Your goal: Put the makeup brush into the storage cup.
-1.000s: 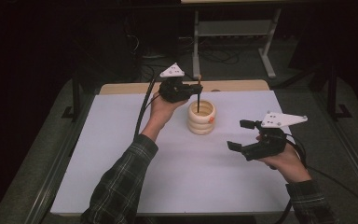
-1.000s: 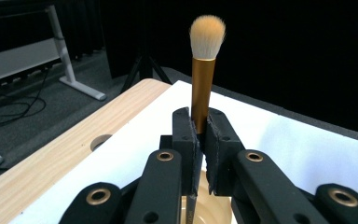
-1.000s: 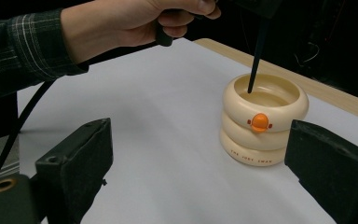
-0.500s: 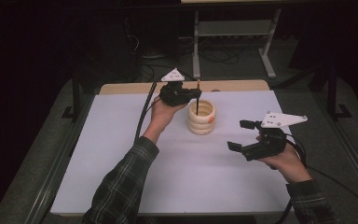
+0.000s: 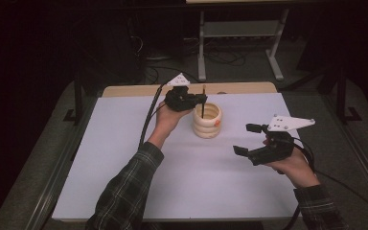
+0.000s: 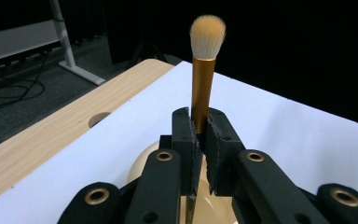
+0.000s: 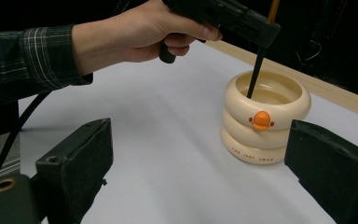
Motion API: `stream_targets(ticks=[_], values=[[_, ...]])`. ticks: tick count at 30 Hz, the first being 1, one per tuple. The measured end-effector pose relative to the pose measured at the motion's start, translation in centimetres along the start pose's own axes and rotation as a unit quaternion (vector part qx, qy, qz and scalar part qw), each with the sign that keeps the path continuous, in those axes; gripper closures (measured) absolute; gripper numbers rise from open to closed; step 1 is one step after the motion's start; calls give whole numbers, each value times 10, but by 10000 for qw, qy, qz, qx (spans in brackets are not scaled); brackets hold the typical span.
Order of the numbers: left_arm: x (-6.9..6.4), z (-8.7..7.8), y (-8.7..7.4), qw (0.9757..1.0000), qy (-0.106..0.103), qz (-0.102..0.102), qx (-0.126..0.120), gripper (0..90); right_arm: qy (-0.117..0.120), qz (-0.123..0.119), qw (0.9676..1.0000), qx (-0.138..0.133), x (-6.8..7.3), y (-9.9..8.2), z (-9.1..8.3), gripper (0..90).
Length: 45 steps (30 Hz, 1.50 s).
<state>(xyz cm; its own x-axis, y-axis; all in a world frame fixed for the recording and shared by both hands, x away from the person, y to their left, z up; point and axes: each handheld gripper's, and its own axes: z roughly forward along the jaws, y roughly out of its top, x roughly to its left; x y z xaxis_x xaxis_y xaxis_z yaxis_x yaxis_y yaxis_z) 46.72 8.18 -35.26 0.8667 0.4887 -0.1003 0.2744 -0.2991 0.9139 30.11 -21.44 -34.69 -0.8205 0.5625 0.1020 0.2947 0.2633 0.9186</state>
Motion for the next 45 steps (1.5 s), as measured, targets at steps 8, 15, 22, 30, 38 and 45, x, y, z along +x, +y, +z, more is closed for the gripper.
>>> stream_targets(ticks=[8, 15, 22, 30, 38, 45], values=[[0, 1, -2, 10000, 68, 20, 36, 699, 5, 1, 10000, 6, 0, 0, 0, 70], [2, -1, -2, 9999, 139, 32, -32, 462, 12, -3, 10000, 18, 0, 0, 1, 70], [3, -6, 0, 9996, 269, 6, 36, 264, 13, -6, 10000, 26, 0, 0, 1, 70], [6, -17, 0, 9993, 321, -171, 43, 31, 12, 1, 10000, 24, 1, 0, 1, 71], [0, -38, 6, 9998, 208, -76, 14, 0, -7, 0, 10000, 21, 0, 1, 0, 71], [-6, -56, 7, 9999, 87, -95, 36, 0, -17, -3, 10000, 3, 0, 1, 0, 71]])
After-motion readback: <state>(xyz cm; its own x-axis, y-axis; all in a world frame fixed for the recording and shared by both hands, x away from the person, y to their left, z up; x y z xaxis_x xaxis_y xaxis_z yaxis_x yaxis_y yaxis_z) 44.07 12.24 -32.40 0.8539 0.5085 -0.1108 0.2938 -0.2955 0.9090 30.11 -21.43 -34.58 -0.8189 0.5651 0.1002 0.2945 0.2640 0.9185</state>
